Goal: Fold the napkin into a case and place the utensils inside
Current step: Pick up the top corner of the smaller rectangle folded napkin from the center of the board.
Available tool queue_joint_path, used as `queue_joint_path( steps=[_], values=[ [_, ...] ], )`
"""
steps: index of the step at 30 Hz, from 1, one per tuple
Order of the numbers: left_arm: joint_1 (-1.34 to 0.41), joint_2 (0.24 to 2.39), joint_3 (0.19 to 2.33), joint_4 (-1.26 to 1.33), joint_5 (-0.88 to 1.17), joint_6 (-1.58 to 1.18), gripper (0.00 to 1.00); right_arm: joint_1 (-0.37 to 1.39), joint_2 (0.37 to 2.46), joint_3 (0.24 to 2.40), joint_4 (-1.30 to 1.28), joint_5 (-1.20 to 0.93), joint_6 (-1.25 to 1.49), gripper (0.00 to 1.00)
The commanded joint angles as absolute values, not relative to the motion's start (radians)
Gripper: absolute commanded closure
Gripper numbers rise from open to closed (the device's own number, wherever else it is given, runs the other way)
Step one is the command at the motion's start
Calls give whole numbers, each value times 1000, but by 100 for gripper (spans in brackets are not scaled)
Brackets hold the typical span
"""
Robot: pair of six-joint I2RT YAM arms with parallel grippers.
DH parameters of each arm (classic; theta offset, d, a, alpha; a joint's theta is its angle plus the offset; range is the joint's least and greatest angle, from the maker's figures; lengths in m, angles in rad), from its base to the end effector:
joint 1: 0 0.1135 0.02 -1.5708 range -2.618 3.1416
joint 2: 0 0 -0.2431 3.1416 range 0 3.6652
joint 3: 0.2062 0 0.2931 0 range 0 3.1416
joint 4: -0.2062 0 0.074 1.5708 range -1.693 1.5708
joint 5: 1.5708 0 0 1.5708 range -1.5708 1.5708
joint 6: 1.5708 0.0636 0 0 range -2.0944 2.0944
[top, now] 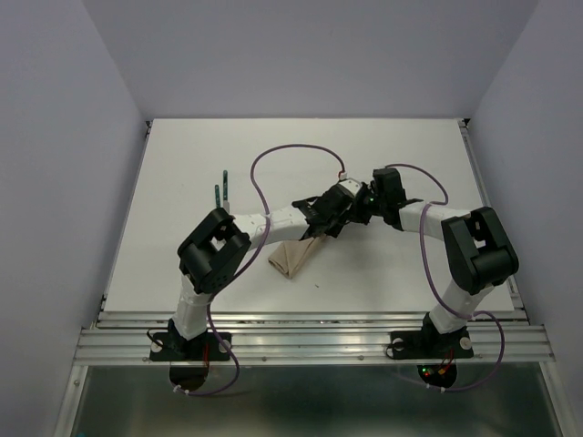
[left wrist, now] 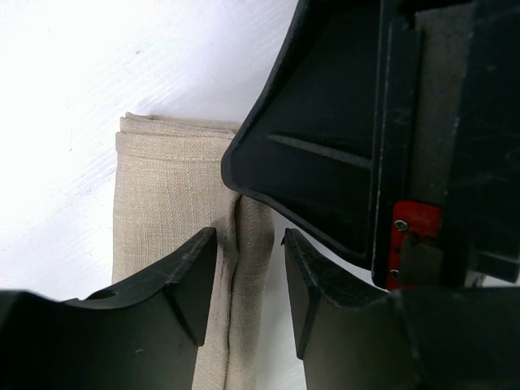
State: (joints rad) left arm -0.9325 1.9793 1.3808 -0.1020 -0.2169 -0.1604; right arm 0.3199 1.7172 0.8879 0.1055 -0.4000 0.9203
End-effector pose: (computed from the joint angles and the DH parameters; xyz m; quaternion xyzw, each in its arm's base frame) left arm 0.3038 -0.3865 0.1368 0.2972 0.8523 -0.1339 0.4090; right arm 0.3651 0.1470 0.0952 0.1862 0.8777 0.3814 0.2225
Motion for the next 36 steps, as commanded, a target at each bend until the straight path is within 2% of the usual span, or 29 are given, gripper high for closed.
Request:
queue_joint_path(
  steps=[1,3,7,14,15,36],
  values=[
    [-936,1973,1424,-71,-278,-169,50,325,1695,920,124,-431,917,99],
    [-936,1971,1424,-72,-287,-173,44,325,1695,920,123,-431,916,99],
    [-936,1970,1430,-69,-288,-178,43,325,1695,920,124,-431,917,99],
    [-936,1960,1428,-45,-302,-181,54,325,1694,920,120,-431,917,99],
    [-936,1957,1422,-40,-305,-183,58,325,1694,920,120,-431,917,99],
    [-934,1971,1379,44,-287,-167,61,325,1687,923,118,-440,917,99]
  ],
)
